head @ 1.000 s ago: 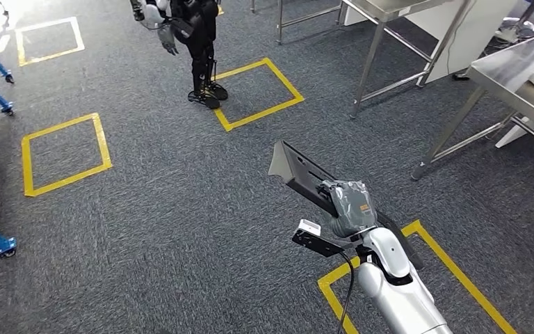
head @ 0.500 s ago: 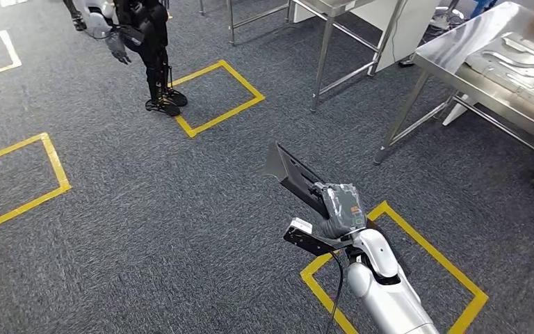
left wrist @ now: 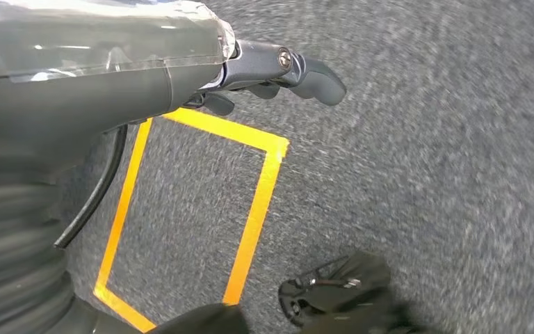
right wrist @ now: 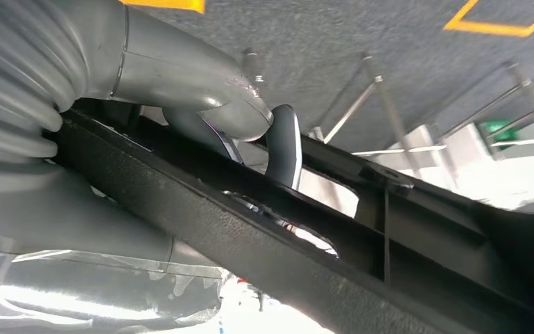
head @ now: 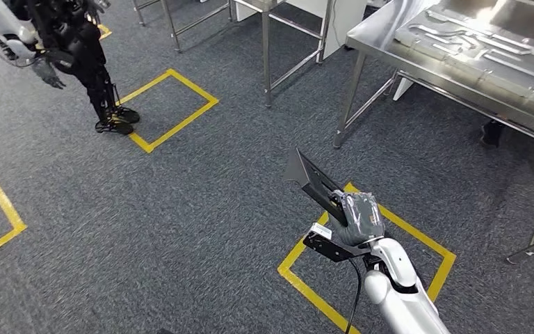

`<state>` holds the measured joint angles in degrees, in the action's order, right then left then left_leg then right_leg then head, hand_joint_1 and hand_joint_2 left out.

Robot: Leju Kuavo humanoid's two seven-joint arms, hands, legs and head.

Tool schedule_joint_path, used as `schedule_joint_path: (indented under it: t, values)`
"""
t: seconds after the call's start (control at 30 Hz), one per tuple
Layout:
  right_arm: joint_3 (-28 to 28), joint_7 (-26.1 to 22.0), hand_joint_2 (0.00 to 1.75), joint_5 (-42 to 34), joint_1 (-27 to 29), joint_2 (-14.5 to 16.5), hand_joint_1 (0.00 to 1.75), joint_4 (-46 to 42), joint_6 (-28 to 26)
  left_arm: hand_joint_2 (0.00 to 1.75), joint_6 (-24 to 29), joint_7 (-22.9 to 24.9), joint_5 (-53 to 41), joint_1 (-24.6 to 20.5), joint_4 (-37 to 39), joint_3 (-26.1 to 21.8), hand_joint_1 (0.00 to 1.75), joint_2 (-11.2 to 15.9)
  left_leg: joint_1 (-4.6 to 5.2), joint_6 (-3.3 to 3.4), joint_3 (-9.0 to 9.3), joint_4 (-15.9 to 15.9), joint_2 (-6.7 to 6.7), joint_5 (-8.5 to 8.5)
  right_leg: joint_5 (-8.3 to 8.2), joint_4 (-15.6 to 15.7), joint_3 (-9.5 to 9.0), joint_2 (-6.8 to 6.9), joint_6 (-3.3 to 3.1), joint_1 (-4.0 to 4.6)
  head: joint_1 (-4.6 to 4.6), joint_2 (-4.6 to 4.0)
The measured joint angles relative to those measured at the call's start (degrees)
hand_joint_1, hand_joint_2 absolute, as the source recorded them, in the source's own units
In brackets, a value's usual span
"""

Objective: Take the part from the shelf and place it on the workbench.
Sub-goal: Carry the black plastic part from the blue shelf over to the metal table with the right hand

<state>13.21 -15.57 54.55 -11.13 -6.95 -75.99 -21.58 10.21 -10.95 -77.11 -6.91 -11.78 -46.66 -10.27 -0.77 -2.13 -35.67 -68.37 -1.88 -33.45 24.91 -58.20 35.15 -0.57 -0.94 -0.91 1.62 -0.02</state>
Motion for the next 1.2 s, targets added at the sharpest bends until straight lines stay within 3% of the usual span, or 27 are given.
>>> schedule_joint_path:
  t: [0.03, 0.07, 0.1, 0.13, 0.2, 0.27, 0.33, 0.37, 0.43, 0.5, 0.53, 0.57, 0.6, 0.67, 0.73, 0.77, 0.83, 0.9, 0.93, 1.0, 1.07, 1.1, 1.13, 1.2]
  values:
    - [-0.01, -0.02, 1.75, 0.00, 0.14, -0.01, 1.75, -0.01, 0.01, 1.75, -0.03, 0.00, 0.06, 0.16, 0.00, 0.00, 0.00, 0.01, 0.02, 0.08, -1.70, -3.24, 0.59, -0.95, 0.00, -0.05, 0.00, -0.80, -0.17, 0.14, 0.01, 0.00]
    - [-0.01, -0.03, 1.75, 0.00, 0.32, 0.00, 1.75, -0.01, 0.01, 1.75, -0.05, 0.00, 0.10, 0.33, 0.00, 0.00, 0.00, 0.01, 0.07, 0.25, -2.66, -4.70, 0.99, -0.79, 0.03, -0.12, 0.00, -1.67, -0.25, 0.30, 0.01, 0.00]
    - [-0.01, -0.03, 1.75, 0.00, 0.49, 0.00, 1.75, -0.01, 0.01, 1.75, -0.05, 0.00, 0.13, 0.42, 0.00, 0.00, 0.00, 0.02, 0.11, 0.53, -2.63, -3.95, 1.32, 0.50, 0.04, -0.22, -0.01, -2.58, -0.28, 0.43, 0.00, 0.00]
    - [-0.01, -0.03, 1.75, 0.00, 0.59, 0.00, 1.75, -0.02, 0.01, 1.75, -0.05, 0.00, 0.14, 0.44, 0.00, 0.00, 0.00, 0.02, 0.16, 0.91, -1.69, -1.20, 1.84, 2.60, 0.05, -0.32, -0.01, -3.47, -0.29, 0.53, 0.00, 0.00]
    - [-0.01, -0.03, 1.75, 0.01, 0.60, 0.01, 1.75, -0.05, 0.01, 1.75, -0.05, 0.00, 0.15, 0.39, 0.00, 0.00, 0.00, 0.12, 0.18, 1.87, 1.10, 6.00, 4.38, 6.06, 0.04, -0.47, 0.09, -4.96, -0.18, 0.62, -0.01, 0.00]
    - [-0.02, -0.02, 1.75, 0.01, 0.67, 0.00, 1.75, -0.08, 0.02, 1.75, -0.05, 0.01, 0.15, 0.33, 0.00, 0.00, 0.00, 0.24, 0.32, 2.34, 2.63, 9.63, 6.31, 6.84, -0.12, -0.50, 0.44, -6.27, 0.40, 0.29, 0.00, 0.00]
    - [-0.09, -0.03, 1.75, 0.00, 1.03, -0.02, 1.75, -0.10, 0.03, 1.75, -0.05, 0.02, 0.14, 0.25, 0.00, 0.00, 0.00, 0.25, 0.38, 2.58, 3.08, 10.43, 5.66, 6.93, -0.39, -0.30, 0.72, -7.55, 1.29, -0.04, 0.01, 0.00]
    - [-0.14, -0.04, 1.75, 0.00, 1.26, -0.01, 1.75, -0.14, 0.02, 1.75, -0.03, 0.02, 0.14, 0.17, 0.00, -0.01, 0.00, 0.24, 0.32, 2.83, 3.32, 10.91, 5.03, 7.17, -0.30, -0.43, 0.84, -7.15, 1.61, -0.01, -0.01, 0.00]
    - [-0.24, -0.03, 1.75, 0.00, 1.32, 0.01, 1.75, -0.24, 0.02, 1.75, 0.00, 0.01, 0.15, -0.01, 0.00, -0.02, 0.00, 0.18, 0.05, 3.41, 3.78, 11.91, 3.57, 7.68, 1.53, -3.18, 2.16, -4.11, 2.07, 0.25, -0.03, 0.00]
    - [-0.24, -0.03, 1.75, 0.01, 1.12, 0.04, 1.75, -0.31, 0.04, 1.75, 0.01, 0.00, 0.15, 0.08, 0.00, -0.02, 0.00, 0.14, 0.21, 3.70, 3.92, 12.19, 2.02, 7.71, 5.21, -10.17, 5.50, -0.75, 2.38, 0.14, -0.04, 0.00]
    - [-0.24, -0.03, 1.75, 0.02, 1.08, 0.05, 1.75, -0.31, 0.07, 1.75, 0.00, 0.01, 0.15, 0.21, 0.00, -0.03, 0.00, 0.13, 0.24, 3.71, 3.92, 12.18, 1.20, 7.65, 6.56, -13.61, 7.16, -0.16, 2.59, -0.03, -0.04, 0.00]
    - [-0.23, -0.03, 1.75, 0.02, 1.13, 0.06, 1.75, -0.30, 0.09, 1.75, -0.01, 0.01, 0.15, 0.32, 0.00, -0.03, 0.00, 0.13, 0.24, 3.66, 3.93, 12.14, 0.40, 7.55, 6.91, -15.46, 8.02, 0.12, 2.80, -0.21, -0.04, 0.00]
    - [-0.23, -0.02, 1.75, 0.02, 1.17, 0.05, 1.75, -0.29, 0.12, 1.75, -0.01, 0.01, 0.15, 0.38, 0.00, -0.04, 0.00, 0.11, 0.21, 3.57, 3.95, 12.06, -0.35, 7.43, 6.16, -15.09, 7.75, 0.38, 2.99, -0.39, -0.03, 0.00]
    - [-0.23, -0.02, 1.75, 0.02, 1.10, 0.04, 1.75, -0.29, 0.16, 1.75, -0.01, 0.01, 0.15, 0.34, 0.00, -0.03, 0.00, 0.07, 0.16, 3.15, 4.08, 11.71, -1.69, 7.02, 2.67, -8.35, 3.99, 2.05, 3.21, -0.61, -0.04, 0.00]
    - [-0.23, -0.02, 1.75, 0.02, 0.90, 0.05, 1.75, -0.32, 0.19, 1.75, 0.00, 0.00, 0.15, 0.25, 0.00, -0.02, 0.00, 0.04, 0.42, 2.48, 4.25, 11.19, -2.78, 6.40, 0.54, -1.79, 0.42, 4.31, 2.83, -0.30, -0.04, 0.00]
    - [-0.23, -0.03, 1.75, 0.02, 0.84, 0.06, 1.75, -0.34, 0.20, 1.75, 0.00, -0.01, 0.15, 0.22, 0.00, -0.03, 0.00, 0.04, 0.57, 2.14, 4.36, 11.03, -3.27, 6.16, 0.37, -0.45, -0.24, 4.81, 2.51, -0.09, -0.03, 0.00]
    - [-0.25, -0.04, 1.75, 0.02, 0.84, 0.03, 1.75, -0.37, 0.22, 1.75, -0.01, -0.04, 0.15, 0.12, 0.00, -0.04, 0.00, 0.04, 0.63, 1.49, 4.67, 11.00, -4.38, 5.88, 0.50, -0.29, -0.09, 3.66, 1.76, 0.17, -0.04, 0.00]
    - [-0.26, -0.05, 1.75, 0.02, 0.88, 0.02, 1.75, -0.43, 0.23, 1.75, -0.04, -0.11, 0.14, -0.06, 0.00, -0.04, 0.00, 0.04, 0.35, 0.86, 4.64, 10.09, -3.73, 4.89, 0.35, 0.01, -0.26, 2.37, 1.04, -0.03, -0.03, 0.00]
    - [-0.26, -0.07, 1.75, 0.01, 0.83, 0.02, 1.75, -0.48, 0.24, 1.75, -0.05, -0.15, 0.13, -0.13, 0.00, -0.03, 0.00, 0.04, 0.20, 0.61, 3.94, 8.20, -2.52, 3.60, 0.24, 0.19, -0.39, 1.76, 0.69, -0.21, -0.03, 0.00]
    - [-0.25, -0.10, 1.75, 0.00, 0.72, 0.02, 1.75, -0.54, 0.26, 1.75, -0.06, -0.20, 0.13, -0.09, 0.00, -0.02, 0.00, 0.05, 0.04, 0.33, 0.70, 1.06, 0.28, -0.06, 0.18, 0.29, -0.49, 0.51, 0.27, -0.32, -0.02, 0.00]
    - [-0.25, -0.10, 1.75, 0.00, 0.76, 0.02, 1.75, -0.54, 0.28, 1.75, -0.07, -0.20, 0.13, 0.14, 0.00, -0.02, 0.00, 0.05, 0.02, 0.24, -2.60, -5.35, 1.21, -2.00, 0.19, 0.19, -0.48, -1.07, 0.14, -0.21, -0.02, 0.00]
    - [-0.24, -0.10, 1.75, 0.00, 0.80, 0.02, 1.75, -0.53, 0.28, 1.75, -0.07, -0.20, 0.13, 0.22, 0.00, -0.02, 0.00, 0.05, 0.02, 0.32, -3.04, -5.70, 1.35, -1.27, 0.19, 0.09, -0.49, -1.96, 0.14, -0.17, -0.02, 0.00]
    - [-0.24, -0.10, 1.75, 0.00, 0.81, 0.02, 1.75, -0.54, 0.29, 1.75, -0.07, -0.20, 0.13, 0.25, 0.00, -0.02, 0.00, 0.05, 0.02, 0.48, -2.41, -3.69, 1.54, 0.53, 0.21, -0.02, -0.50, -2.83, 0.17, -0.15, -0.02, 0.00]
    - [-0.23, -0.10, 1.75, 0.00, 0.80, 0.05, 1.75, -0.54, 0.30, 1.75, -0.07, -0.28, 0.12, 0.17, 0.00, -0.02, 0.00, 0.09, -0.02, 1.06, 0.68, 4.01, 3.42, 4.73, 0.31, -0.29, -0.47, -4.40, 0.40, -0.15, -0.03, 0.00]
